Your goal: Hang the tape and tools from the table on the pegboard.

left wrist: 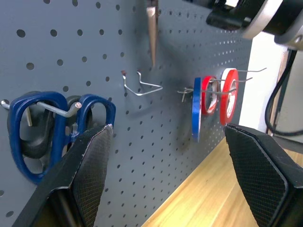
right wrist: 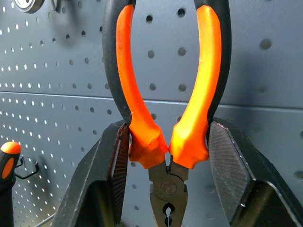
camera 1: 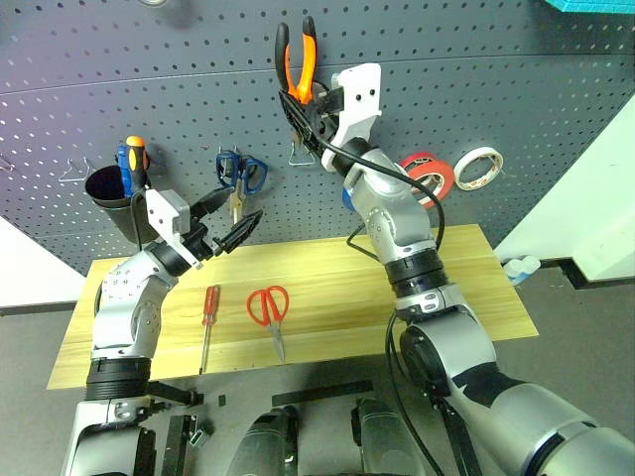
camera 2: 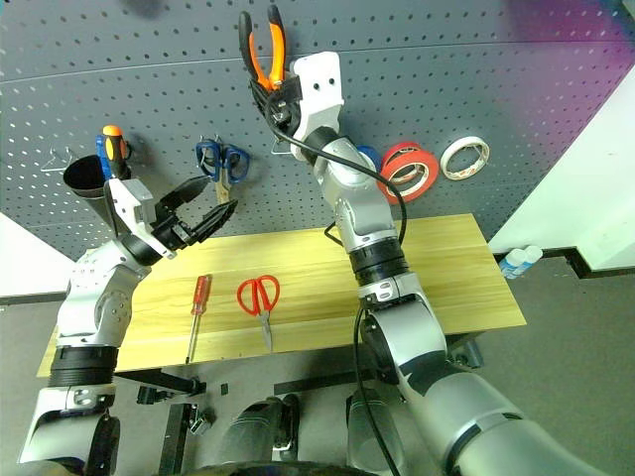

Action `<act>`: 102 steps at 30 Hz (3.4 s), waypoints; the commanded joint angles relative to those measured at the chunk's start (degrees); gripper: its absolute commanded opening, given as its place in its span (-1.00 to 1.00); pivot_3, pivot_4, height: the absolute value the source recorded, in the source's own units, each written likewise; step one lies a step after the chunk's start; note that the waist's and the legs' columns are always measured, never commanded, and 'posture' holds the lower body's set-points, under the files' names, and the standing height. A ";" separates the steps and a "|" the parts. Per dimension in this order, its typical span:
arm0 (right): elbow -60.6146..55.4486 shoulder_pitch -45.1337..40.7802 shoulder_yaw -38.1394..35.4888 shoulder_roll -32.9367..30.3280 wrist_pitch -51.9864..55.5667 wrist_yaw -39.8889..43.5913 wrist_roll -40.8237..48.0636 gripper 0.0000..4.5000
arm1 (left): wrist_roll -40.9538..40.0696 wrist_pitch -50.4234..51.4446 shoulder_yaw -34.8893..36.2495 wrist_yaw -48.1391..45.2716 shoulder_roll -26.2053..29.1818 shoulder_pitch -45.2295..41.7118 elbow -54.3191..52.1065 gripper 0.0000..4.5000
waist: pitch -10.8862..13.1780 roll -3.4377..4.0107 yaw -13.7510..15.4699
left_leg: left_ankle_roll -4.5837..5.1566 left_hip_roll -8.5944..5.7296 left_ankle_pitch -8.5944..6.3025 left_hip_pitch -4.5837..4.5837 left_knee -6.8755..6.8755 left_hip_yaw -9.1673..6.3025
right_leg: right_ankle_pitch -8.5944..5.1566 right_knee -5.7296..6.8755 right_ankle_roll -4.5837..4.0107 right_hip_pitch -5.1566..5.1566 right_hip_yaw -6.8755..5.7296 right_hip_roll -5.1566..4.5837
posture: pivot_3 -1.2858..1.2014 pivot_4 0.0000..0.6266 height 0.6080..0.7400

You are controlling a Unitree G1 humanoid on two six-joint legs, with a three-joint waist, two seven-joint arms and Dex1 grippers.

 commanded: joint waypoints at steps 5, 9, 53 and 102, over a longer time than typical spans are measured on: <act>12.04 -6.09 -1.41 1.16 -11.25 -0.69 -1.27 -0.06 | -1.17 0.53 2.28 0.15 1.32 -0.41 -2.17 0.76 | 0.00 0.00 0.06 | -0.04 0.07 0.02 0.01 0.02 -0.01 | 0.02 0.07 -0.03 -0.01 0.00 0.08 | -0.03 -0.65 0.90; 16.41 -6.85 -1.52 1.25 -14.49 -0.65 -1.80 -0.06 | -1.16 0.85 2.57 0.14 1.40 0.03 -2.72 0.76 | 0.00 0.00 0.12 | -0.04 0.07 0.02 0.01 0.02 -0.02 | 0.02 0.07 -0.03 -0.02 0.00 0.09 | -0.02 -0.65 0.90; -51.72 30.47 14.09 -18.36 22.76 14.11 -2.92 1.00 | 3.54 -0.93 2.83 -6.26 9.38 5.95 5.28 0.76 | 0.01 0.01 1.45 | -0.20 0.45 0.11 0.12 0.04 -0.05 | 0.16 0.07 -0.30 -0.04 0.11 0.45 | -0.05 -0.53 0.90; -57.29 46.49 9.04 -41.89 23.59 32.01 2.52 1.00 | 27.22 72.70 -17.83 45.27 -22.69 1.59 -9.91 1.00 | 2.25 -0.97 6.34 | 0.02 0.61 -0.06 -0.17 -0.13 -0.23 | 0.32 -1.19 -0.53 0.40 -0.24 0.36 | -0.05 -0.23 0.90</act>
